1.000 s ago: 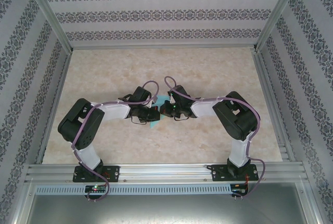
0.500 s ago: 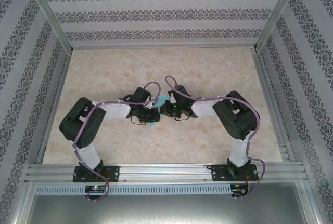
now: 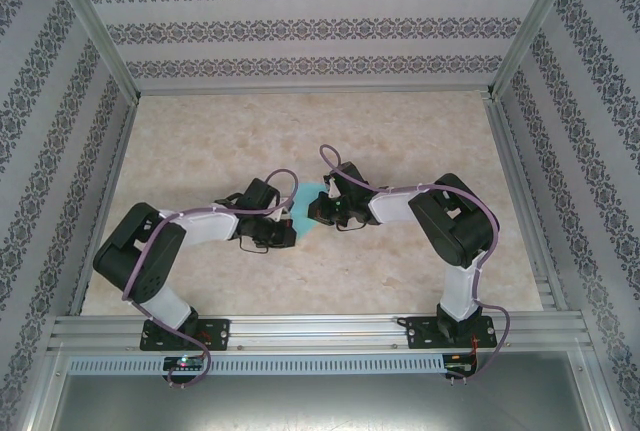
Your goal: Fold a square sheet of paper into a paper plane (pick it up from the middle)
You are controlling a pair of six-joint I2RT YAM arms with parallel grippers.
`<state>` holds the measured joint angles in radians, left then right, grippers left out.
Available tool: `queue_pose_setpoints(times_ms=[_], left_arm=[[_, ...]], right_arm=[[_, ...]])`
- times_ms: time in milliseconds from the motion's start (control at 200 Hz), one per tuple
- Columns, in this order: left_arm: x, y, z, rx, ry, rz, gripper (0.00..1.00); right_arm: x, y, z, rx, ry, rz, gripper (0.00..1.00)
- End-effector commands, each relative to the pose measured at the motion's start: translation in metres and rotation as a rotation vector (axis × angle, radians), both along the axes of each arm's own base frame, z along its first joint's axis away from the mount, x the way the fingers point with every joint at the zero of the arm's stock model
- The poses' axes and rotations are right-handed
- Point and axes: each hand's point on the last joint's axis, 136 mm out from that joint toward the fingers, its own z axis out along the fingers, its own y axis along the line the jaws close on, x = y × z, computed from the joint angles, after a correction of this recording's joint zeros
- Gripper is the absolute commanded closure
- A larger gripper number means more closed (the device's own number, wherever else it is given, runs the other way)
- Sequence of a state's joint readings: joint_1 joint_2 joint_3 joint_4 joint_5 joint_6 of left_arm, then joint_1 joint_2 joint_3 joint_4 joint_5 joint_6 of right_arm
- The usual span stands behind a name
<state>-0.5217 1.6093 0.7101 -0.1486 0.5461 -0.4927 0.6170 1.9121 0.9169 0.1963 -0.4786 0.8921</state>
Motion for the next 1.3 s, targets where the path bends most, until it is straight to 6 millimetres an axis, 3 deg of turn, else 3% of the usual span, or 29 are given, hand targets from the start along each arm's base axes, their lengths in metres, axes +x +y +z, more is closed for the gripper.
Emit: queue_pose_setpoints(times_ms=[0, 170, 265, 385, 500, 629, 734, 964, 1134, 1294], left_arm=[[-0.036, 0.032, -0.022, 0.13, 0.145, 0.028, 1.0], [-0.035, 0.036, -0.017, 0.128, 0.139, 0.054, 1.0], [-0.026, 0.019, 0.011, 0.009, 0.082, 0.041, 1.0], [-0.003, 0.008, 0.055, -0.078, -0.054, 0.073, 1.0], [0.017, 0.004, 0.07, -0.104, -0.116, 0.135, 0.93], [0.035, -0.003, 0.069, -0.133, -0.131, 0.193, 0.83], [0.047, -0.011, 0.064, -0.142, -0.123, 0.204, 0.82], [0.06, -0.017, 0.048, -0.103, -0.111, 0.188, 0.89], [0.062, -0.006, 0.032, -0.027, -0.1, 0.227, 0.93], [0.067, -0.004, 0.032, -0.023, -0.124, 0.25, 0.93]], right_arm=[[-0.026, -0.046, -0.062, -0.223, 0.162, -0.063, 1.0], [-0.026, -0.046, -0.062, -0.216, 0.163, -0.063, 1.0], [-0.024, -0.041, -0.056, -0.179, 0.144, -0.061, 1.0], [-0.011, -0.026, -0.029, -0.09, 0.069, -0.052, 0.98], [0.008, -0.01, 0.009, -0.005, -0.031, -0.042, 0.91], [0.022, -0.005, 0.047, 0.061, -0.118, -0.061, 0.8], [0.024, -0.017, 0.059, 0.035, -0.149, -0.105, 0.72], [0.015, -0.044, 0.05, -0.051, -0.127, -0.14, 0.67], [0.008, -0.044, 0.038, -0.066, -0.067, -0.132, 0.66], [0.004, -0.037, 0.031, -0.044, -0.032, -0.086, 0.61]])
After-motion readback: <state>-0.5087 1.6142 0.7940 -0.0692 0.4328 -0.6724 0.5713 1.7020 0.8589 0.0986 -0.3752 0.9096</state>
